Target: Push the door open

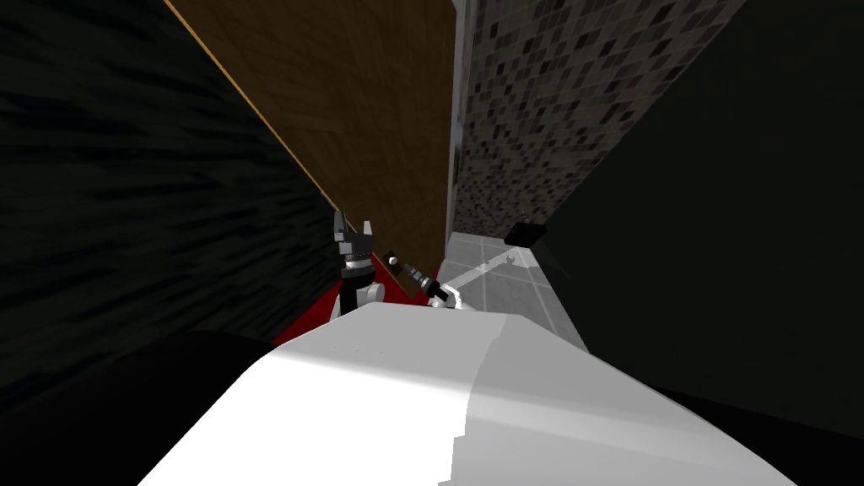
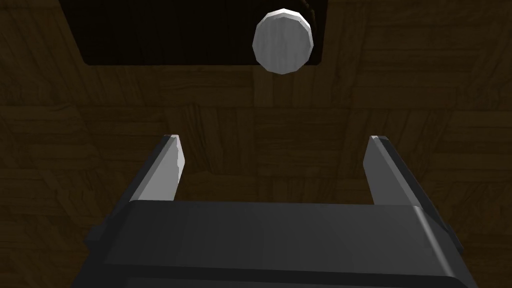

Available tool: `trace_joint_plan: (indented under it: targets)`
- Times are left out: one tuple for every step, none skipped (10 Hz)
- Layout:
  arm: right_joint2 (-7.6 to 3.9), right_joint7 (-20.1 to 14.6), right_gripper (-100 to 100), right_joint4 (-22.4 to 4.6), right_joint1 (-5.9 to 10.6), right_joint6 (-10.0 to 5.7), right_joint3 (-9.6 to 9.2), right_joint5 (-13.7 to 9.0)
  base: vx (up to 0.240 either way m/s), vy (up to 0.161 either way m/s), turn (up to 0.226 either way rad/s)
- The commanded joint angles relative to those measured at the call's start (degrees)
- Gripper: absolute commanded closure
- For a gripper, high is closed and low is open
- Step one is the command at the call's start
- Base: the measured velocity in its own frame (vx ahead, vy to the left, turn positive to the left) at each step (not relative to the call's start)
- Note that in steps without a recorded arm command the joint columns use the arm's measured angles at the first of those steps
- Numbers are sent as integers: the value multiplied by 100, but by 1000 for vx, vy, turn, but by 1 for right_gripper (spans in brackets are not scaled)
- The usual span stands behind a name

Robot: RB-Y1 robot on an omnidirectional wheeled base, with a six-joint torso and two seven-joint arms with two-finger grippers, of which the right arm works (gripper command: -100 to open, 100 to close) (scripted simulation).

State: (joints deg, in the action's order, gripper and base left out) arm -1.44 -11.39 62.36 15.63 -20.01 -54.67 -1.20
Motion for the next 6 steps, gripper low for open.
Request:
trace_joint_plan:
  targets:
    - [0, 0, -100, 0, 0, 0, 0, 0, -107, -24, -18]
    - [-64, 19, -100, -28, 13, 17, 43, 4, 40, 91, 51]
    - [-74, 23, -100, -37, 18, 20, 53, 5, 73, 144, 12]
    - [-79, 33, -100, -57, 29, 25, 76, 8, 117, 163, 15]
    - [-65, 43, -100, -77, 41, 32, 100, 11, 122, 163, 31]
    - [-49, 49, -100, -88, 46, 35, 112, 13, 93, 153, 19]
